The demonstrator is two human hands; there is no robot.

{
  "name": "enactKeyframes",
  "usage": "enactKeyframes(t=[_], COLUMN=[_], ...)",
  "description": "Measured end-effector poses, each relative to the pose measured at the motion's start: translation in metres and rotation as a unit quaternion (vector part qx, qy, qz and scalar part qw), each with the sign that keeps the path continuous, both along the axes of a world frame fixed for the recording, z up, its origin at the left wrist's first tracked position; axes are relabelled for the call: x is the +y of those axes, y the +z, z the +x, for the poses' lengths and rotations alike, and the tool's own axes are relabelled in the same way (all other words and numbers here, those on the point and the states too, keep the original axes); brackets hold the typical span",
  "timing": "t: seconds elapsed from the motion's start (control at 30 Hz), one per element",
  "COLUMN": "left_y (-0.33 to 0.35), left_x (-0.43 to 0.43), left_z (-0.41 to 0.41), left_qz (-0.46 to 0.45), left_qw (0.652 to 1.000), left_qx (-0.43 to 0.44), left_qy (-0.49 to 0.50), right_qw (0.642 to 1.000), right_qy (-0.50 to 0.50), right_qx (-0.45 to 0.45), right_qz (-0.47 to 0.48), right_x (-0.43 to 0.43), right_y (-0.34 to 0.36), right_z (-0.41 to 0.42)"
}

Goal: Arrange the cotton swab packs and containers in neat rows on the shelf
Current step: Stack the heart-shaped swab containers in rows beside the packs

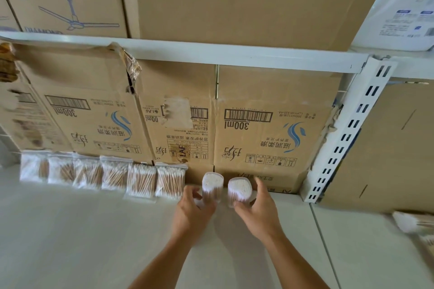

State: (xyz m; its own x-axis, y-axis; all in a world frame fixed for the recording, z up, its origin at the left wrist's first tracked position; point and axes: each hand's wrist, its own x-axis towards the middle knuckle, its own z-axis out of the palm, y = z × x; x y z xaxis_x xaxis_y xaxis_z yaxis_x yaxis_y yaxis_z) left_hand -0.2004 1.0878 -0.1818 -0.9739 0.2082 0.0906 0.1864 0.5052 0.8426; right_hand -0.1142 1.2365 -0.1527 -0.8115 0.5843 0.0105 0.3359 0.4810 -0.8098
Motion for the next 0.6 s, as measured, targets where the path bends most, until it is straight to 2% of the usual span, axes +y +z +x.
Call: enactKeyframes(t=[0.13, 0.6], left_y=[-0.0017, 0.0018], left_x=[-0.0033, -0.0021], left_z=[-0.0034, -0.0084], left_qz=[-0.030, -0.005], left_qw=[0.998, 0.999], left_qx=[0.022, -0.012], left_qy=[-0.051, -0.038], right_qw=[0.999, 0.998], right_qy=[0.048, 0.017], right_qx=[0.011, 0.004], right_qz=[-0.002, 0.059], right_x=[-0.0008, 0.0007], right_y=[0.0032, 0.0017], right_z=[-0.0017, -0.0055])
